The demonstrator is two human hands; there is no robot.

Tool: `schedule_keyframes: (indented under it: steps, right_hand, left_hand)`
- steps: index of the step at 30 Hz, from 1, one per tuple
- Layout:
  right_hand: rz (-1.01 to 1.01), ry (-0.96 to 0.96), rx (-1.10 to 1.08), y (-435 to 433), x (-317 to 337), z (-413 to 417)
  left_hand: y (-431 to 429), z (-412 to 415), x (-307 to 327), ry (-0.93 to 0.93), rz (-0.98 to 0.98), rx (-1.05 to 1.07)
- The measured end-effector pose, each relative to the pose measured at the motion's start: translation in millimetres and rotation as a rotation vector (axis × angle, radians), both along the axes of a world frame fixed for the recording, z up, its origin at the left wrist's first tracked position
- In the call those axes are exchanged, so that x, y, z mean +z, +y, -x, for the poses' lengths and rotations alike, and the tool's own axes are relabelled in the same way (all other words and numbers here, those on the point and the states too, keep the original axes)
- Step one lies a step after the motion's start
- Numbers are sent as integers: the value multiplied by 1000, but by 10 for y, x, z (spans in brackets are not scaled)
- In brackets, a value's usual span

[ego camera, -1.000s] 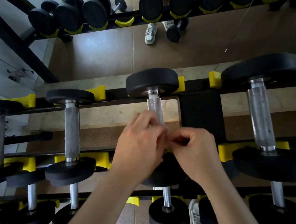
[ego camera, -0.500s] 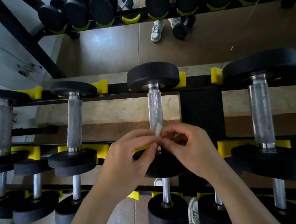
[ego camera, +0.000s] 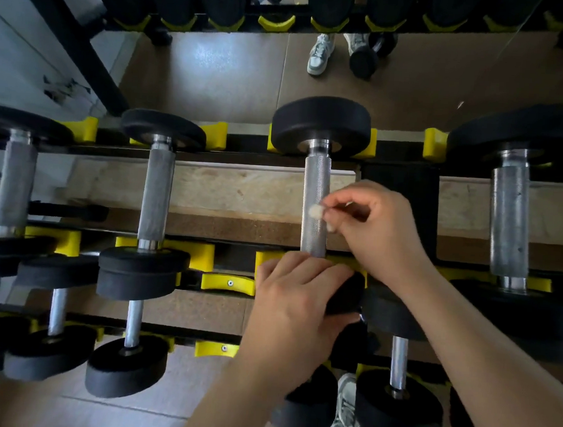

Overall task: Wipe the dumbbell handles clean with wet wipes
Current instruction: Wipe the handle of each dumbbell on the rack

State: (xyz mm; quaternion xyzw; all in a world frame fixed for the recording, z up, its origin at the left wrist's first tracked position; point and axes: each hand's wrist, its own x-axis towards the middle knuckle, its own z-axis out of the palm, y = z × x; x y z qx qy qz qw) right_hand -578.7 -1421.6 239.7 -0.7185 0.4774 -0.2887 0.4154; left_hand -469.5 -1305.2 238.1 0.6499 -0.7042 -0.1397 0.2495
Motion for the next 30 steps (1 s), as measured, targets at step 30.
schedule_keyframes:
  steps: [30]
  right_hand:
    - [128, 92, 135, 162, -6, -142]
  left_hand:
    - [-71, -791, -406, 1093, -179, -149]
